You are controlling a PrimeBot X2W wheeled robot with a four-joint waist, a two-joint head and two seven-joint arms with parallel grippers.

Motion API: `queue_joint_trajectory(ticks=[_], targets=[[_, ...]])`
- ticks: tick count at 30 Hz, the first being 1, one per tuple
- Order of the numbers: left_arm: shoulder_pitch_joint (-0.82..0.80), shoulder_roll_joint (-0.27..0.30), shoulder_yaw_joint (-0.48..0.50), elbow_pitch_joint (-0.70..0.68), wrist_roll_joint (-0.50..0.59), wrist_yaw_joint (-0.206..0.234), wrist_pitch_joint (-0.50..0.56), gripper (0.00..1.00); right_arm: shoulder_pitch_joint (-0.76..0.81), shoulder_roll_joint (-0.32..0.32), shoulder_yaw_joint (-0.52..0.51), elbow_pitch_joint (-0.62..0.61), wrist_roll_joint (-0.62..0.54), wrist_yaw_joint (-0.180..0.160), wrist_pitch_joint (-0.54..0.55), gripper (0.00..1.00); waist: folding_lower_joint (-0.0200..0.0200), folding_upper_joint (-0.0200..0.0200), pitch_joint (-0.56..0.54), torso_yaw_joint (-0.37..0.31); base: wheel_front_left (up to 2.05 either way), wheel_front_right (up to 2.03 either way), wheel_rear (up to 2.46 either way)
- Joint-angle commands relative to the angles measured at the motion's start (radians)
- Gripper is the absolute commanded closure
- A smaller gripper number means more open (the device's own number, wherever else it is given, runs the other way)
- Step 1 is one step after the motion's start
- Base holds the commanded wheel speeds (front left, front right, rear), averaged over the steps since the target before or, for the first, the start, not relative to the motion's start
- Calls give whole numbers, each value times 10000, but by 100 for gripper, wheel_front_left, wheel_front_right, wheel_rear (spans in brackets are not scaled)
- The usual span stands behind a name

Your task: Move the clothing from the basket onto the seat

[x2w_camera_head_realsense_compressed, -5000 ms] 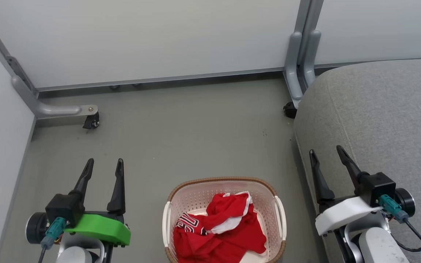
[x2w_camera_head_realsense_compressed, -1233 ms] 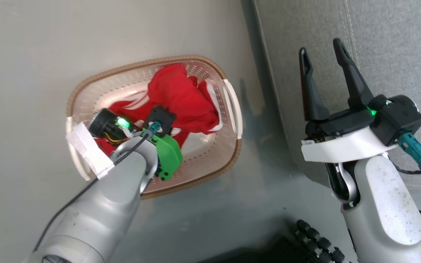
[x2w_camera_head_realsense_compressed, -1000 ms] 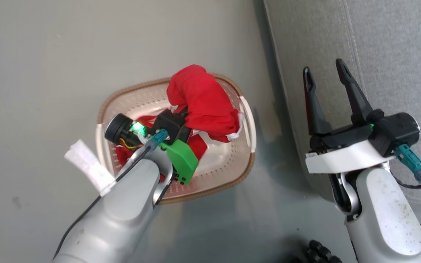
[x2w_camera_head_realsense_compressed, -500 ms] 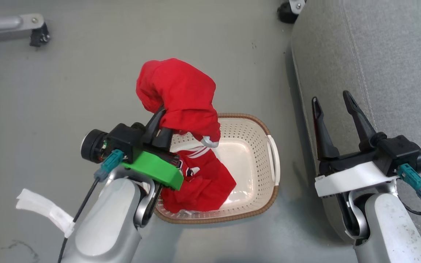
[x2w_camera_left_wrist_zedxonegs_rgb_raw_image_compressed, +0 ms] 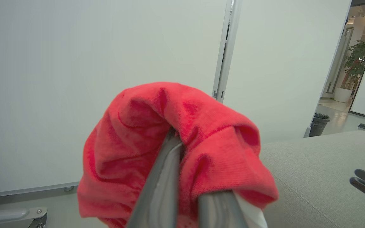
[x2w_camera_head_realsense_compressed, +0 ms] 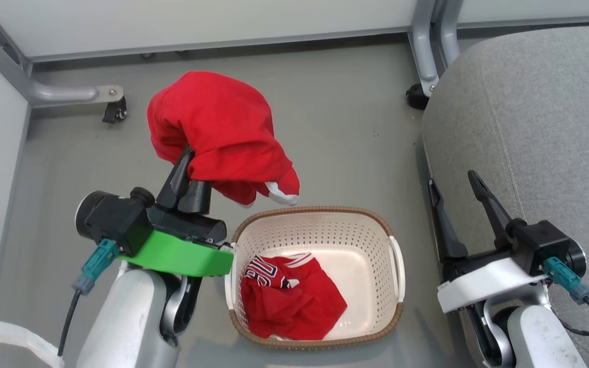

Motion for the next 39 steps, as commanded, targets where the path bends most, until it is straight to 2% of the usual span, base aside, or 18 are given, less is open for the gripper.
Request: queue_joint_trajectory(ticks=[1,17,39], targets=[[302,-14,70,-169,111,-62,-34,100,231,-32,28,-27,42,-1,32,0,1,0,-566,82,0,0,0],[1913,170,-278,-1064,110,-118,-35,100,1692,-29,104,-253,319,1,402,0,1,0,-2088,-106,0,0,0],[2135,220,-614,-1504,-10,-95,-27,100,1876,-28,380,-361,532,1,601,0,1,0,-2274,77,0,0,0]])
